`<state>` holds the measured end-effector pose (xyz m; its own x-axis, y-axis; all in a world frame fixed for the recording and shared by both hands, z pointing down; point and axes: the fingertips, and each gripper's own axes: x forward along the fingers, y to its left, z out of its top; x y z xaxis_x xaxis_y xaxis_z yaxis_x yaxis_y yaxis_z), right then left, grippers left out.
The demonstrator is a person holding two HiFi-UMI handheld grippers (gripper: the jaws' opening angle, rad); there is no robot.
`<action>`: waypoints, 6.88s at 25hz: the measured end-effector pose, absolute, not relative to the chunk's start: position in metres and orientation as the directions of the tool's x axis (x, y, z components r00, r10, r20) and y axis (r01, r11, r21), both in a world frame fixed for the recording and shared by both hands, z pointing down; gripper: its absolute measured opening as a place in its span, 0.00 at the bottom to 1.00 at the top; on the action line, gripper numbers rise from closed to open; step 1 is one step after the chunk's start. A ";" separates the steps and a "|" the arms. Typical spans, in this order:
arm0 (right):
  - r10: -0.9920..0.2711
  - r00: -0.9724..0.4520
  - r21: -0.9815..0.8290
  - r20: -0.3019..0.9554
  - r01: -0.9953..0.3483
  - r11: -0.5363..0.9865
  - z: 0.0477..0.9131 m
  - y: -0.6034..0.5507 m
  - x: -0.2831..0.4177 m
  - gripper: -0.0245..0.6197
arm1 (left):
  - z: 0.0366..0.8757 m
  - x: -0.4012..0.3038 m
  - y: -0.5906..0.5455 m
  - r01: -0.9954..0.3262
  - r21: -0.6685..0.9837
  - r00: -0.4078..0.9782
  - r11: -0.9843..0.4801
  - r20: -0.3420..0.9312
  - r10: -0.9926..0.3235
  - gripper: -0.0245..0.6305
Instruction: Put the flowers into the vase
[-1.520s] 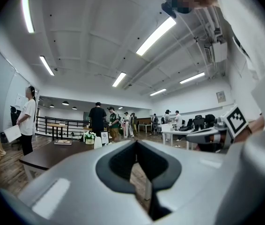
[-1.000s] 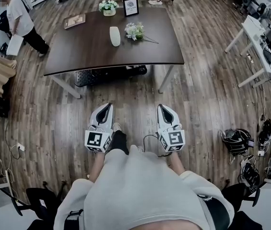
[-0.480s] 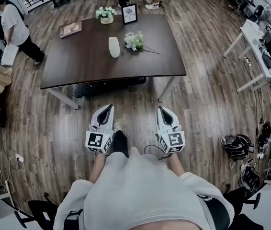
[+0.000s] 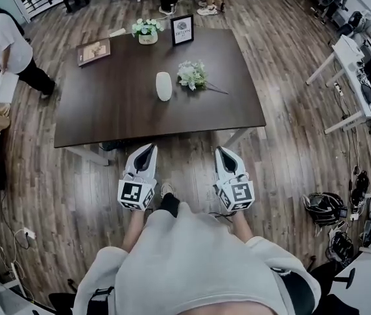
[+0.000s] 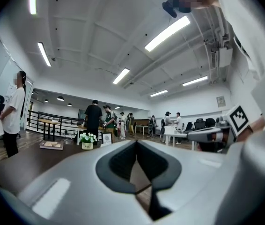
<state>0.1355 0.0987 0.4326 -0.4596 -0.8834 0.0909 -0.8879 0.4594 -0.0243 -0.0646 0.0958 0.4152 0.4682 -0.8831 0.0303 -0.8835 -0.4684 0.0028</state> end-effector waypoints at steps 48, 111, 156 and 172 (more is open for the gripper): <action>-0.857 -0.511 -0.055 0.064 -0.859 0.509 0.423 -0.218 0.142 0.04 | 0.413 -0.094 -0.201 -0.938 0.007 0.345 -0.345 0.056 -0.937 0.05; -0.812 -0.412 0.053 0.413 -0.879 0.473 0.556 -0.235 0.138 0.04 | 0.617 -0.065 -0.260 -0.853 0.001 0.502 -0.521 0.268 -0.822 0.56; -0.747 -0.071 0.514 0.661 -0.682 0.520 0.672 -0.349 0.165 0.10 | 0.615 -0.059 -0.260 -0.849 0.024 0.514 -0.528 0.267 -0.815 0.56; -0.824 -0.445 -0.267 0.350 -0.891 0.368 0.571 -0.371 0.131 0.10 | 0.618 -0.057 -0.263 -0.854 0.038 0.508 -0.518 0.270 -0.818 0.56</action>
<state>0.1314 -0.3715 0.5711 -0.4451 -0.8242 0.3501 -0.8908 0.3677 -0.2668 -0.0574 -0.2628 0.6180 0.5081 -0.8180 0.2697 -0.8544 -0.5182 0.0379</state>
